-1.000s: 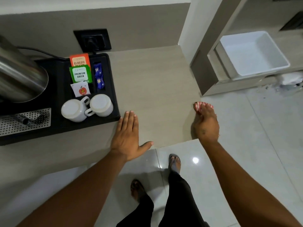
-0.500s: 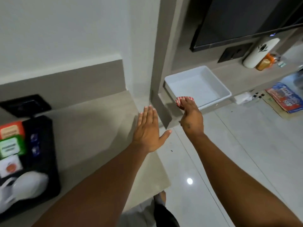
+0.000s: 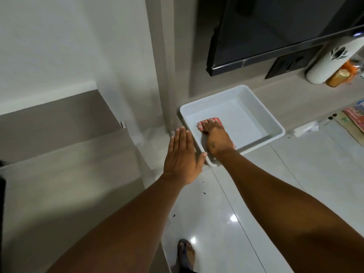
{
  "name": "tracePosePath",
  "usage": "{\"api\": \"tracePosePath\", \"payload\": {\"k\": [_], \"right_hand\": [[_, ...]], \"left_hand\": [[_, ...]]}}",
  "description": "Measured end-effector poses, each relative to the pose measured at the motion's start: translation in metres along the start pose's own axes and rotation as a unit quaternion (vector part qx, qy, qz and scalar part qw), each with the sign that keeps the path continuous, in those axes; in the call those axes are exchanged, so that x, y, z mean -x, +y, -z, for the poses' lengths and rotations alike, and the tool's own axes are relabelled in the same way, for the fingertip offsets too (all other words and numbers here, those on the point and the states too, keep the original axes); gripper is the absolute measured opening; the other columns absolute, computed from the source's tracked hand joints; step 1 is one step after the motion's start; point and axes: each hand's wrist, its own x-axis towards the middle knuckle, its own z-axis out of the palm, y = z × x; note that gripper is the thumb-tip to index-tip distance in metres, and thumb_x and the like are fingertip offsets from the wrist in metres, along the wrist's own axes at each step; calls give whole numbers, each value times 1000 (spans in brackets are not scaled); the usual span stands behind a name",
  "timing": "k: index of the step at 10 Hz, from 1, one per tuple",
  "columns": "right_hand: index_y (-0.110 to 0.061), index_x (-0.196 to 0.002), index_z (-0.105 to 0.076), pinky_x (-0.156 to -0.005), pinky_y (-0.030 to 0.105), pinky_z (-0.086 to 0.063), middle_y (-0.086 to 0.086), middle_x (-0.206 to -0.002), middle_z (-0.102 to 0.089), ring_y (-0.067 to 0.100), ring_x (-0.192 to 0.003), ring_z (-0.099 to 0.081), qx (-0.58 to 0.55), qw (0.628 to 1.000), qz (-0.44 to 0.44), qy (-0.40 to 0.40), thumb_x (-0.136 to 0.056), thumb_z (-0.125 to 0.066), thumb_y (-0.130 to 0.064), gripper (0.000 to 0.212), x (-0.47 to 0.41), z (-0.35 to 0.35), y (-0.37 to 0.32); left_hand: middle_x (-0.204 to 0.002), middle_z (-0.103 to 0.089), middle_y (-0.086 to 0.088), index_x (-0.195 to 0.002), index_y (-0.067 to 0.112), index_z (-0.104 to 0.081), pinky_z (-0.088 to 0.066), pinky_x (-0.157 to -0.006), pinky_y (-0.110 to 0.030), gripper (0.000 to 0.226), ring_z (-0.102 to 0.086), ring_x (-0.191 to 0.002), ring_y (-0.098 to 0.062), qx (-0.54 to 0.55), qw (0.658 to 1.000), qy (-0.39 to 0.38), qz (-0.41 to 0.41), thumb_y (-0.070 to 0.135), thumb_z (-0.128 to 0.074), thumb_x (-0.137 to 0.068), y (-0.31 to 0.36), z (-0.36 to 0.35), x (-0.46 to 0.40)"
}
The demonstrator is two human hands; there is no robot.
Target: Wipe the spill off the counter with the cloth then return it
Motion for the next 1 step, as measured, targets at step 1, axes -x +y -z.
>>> {"api": "tracePosePath", "payload": {"k": [1], "right_hand": [[-23, -109, -58, -108, 45, -48, 9, -127, -58, 29, -122, -58, 0, 1000, -4, 25, -90, -57, -18, 21, -2, 11, -11]], "left_hand": [[-173, 2, -18, -162, 3, 0, 1, -131, -44, 93, 5, -160, -31, 13, 1000, 7, 7, 65, -34, -102, -3, 6, 5]]}}
